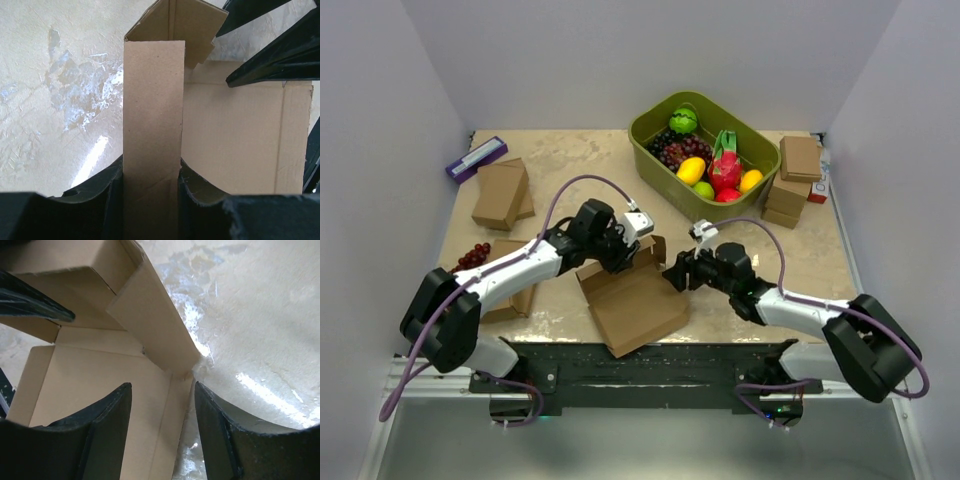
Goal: Fold the paper box
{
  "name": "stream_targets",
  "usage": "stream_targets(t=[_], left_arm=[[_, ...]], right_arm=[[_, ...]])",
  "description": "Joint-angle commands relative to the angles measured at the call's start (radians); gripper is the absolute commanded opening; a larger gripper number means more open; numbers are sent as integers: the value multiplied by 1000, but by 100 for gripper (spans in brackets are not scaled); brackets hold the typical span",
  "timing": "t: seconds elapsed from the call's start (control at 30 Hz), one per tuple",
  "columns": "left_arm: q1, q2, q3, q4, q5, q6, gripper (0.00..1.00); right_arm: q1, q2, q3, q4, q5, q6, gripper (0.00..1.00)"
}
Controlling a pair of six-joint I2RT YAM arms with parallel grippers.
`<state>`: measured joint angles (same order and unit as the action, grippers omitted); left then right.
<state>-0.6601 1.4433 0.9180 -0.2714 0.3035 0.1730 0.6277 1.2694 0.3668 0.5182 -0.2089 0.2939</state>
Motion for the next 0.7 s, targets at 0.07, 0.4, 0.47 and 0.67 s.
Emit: stream_targets(t=[0.07, 0.4, 0.47, 0.67], left_arm=[[22, -11, -10, 11, 66, 29, 29], [22, -11, -10, 11, 100, 29, 29], [20, -8, -10, 11, 102, 29, 29], [20, -6, -11, 11, 118, 33, 29]], right_arm=[[-68, -140, -19, 20, 28, 4, 48], [-98, -33, 72, 34, -72, -87, 44], [-97, -15, 87, 55, -115, -94, 44], [-98, 73, 142, 97, -167, -131, 44]])
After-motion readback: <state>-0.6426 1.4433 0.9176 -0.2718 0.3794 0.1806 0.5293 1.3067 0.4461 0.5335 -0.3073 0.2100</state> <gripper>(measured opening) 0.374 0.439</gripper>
